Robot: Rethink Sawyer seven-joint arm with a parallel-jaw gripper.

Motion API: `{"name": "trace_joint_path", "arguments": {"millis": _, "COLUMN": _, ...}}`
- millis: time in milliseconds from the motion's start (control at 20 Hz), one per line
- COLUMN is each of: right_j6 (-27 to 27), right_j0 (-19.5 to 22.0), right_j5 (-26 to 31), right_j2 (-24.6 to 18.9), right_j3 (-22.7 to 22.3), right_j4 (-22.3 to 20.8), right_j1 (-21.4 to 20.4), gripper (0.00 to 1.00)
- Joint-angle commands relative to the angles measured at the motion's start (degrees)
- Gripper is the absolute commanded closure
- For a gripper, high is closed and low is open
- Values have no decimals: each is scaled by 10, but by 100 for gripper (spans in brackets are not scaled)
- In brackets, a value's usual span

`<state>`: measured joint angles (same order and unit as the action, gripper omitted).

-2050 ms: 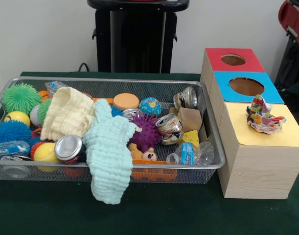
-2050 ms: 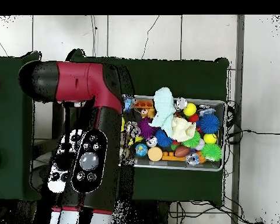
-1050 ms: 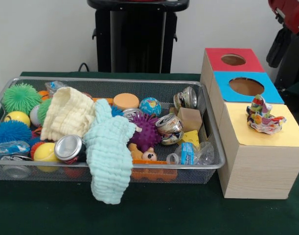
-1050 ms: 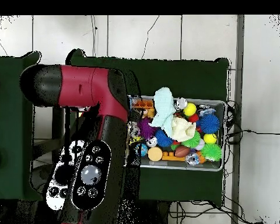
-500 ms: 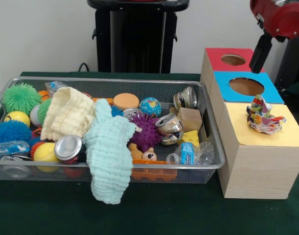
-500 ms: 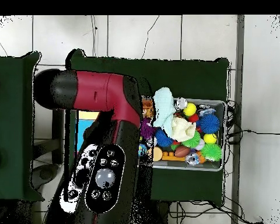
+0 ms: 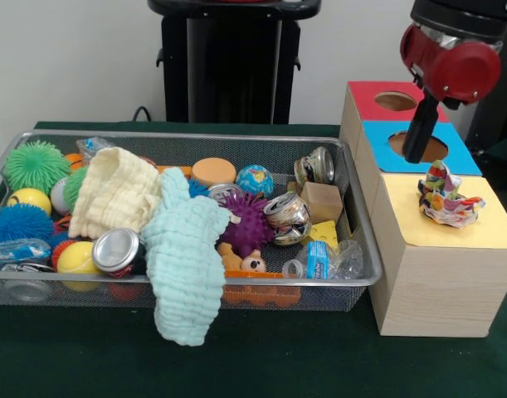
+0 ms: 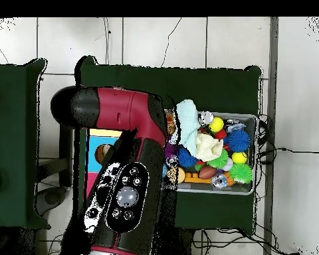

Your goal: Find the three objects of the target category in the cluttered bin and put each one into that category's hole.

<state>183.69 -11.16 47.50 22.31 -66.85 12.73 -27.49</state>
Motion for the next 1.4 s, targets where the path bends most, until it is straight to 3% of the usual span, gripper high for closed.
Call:
{"name": "trace_joint_path", "arguments": {"millis": 50, "right_j6": 55, "right_j0": -1, "right_j5": -15, "right_j2": -59, "right_j3": -63, "right_j4": 17, "right_j1": 46, "gripper": 100}}
{"name": "trace_joint_path", "arguments": {"millis": 450, "right_j6": 75, "right_j0": -14, "right_j5": 10, "right_j2": -56, "right_j3": -42, "right_j4": 41, "right_j1": 52, "gripper": 100}}
{"name": "trace_joint_path", "arguments": {"millis": 1400, "right_j6": 36, "right_j0": -5, "right_j5": -4, "right_j2": -58, "right_j3": -51, "right_j4": 57, "right_j1": 48, "gripper": 100}}
